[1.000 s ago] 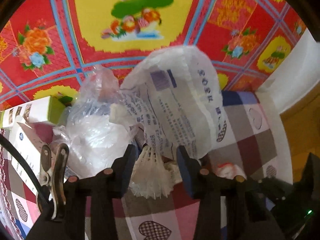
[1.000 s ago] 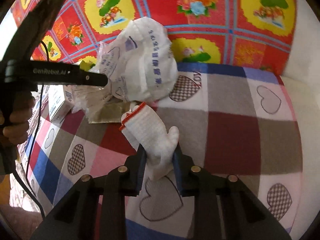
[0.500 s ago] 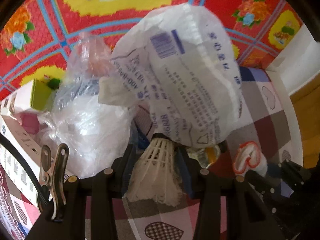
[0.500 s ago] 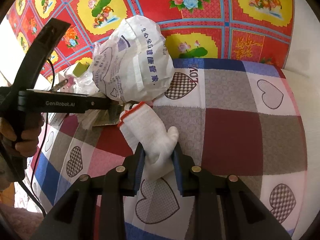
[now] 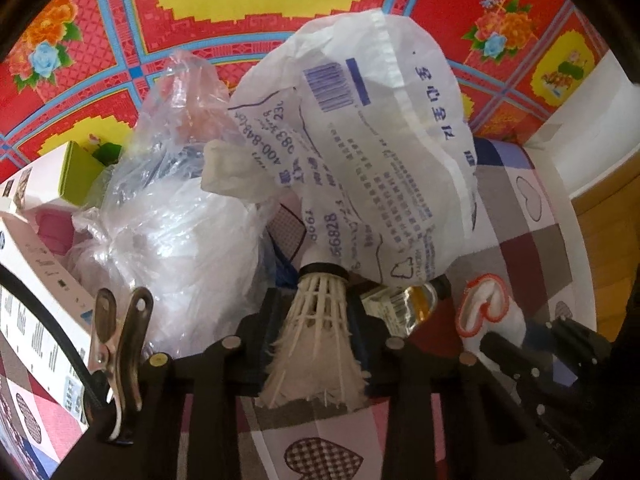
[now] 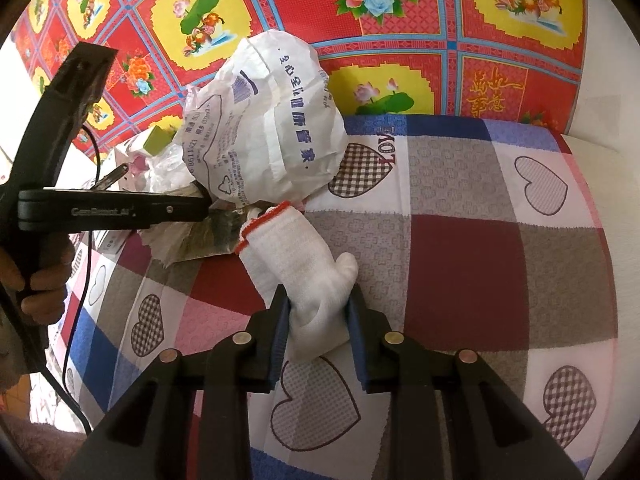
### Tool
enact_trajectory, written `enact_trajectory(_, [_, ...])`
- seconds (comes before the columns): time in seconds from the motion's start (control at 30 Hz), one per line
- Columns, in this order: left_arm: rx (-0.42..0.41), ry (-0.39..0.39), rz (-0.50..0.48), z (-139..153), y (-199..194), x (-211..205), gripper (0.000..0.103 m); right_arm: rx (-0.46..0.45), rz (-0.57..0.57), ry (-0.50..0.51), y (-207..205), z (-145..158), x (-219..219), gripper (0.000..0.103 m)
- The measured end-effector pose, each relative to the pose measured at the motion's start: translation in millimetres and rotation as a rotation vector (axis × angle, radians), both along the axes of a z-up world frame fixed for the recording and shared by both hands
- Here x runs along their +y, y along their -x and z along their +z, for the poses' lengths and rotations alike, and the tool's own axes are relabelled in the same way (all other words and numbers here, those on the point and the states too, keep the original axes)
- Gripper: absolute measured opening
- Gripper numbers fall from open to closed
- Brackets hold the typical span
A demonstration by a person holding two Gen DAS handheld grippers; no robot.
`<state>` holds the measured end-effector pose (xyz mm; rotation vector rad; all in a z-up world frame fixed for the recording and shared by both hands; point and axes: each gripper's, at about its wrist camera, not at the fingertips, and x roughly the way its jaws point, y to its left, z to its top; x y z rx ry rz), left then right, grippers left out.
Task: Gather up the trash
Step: 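Close the left tool on the shuttlecock while the right tool grasps the red-cuffed glove, then carry the shuttlecock and glove in both tools over the red bin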
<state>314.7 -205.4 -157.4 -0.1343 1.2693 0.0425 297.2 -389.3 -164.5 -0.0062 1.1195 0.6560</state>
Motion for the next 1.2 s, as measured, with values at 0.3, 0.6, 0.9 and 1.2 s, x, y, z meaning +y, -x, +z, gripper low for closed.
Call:
enact_trajectory(0.3, [-0.049, 0.022, 0.021, 24, 24, 4, 0.032, -0.010, -0.031, -0.022, 14, 12, -3, 0.020])
enact_trajectory(0.6, [-0.097, 0.032, 0.010, 55, 53, 5, 0.032, -0.055, -0.071, -0.041, 37, 34, -8, 0.019])
enact_trajectory(0.9, [-0.121, 0.053, -0.034, 69, 75, -7, 0.032, -0.071, -0.116, -0.027, 70, 47, -9, 0.019])
enact_trajectory(1.2, [-0.148, 0.026, -0.092, 79, 104, -19, 0.032, -0.094, -0.177, -0.025, 112, 63, -12, 0.019])
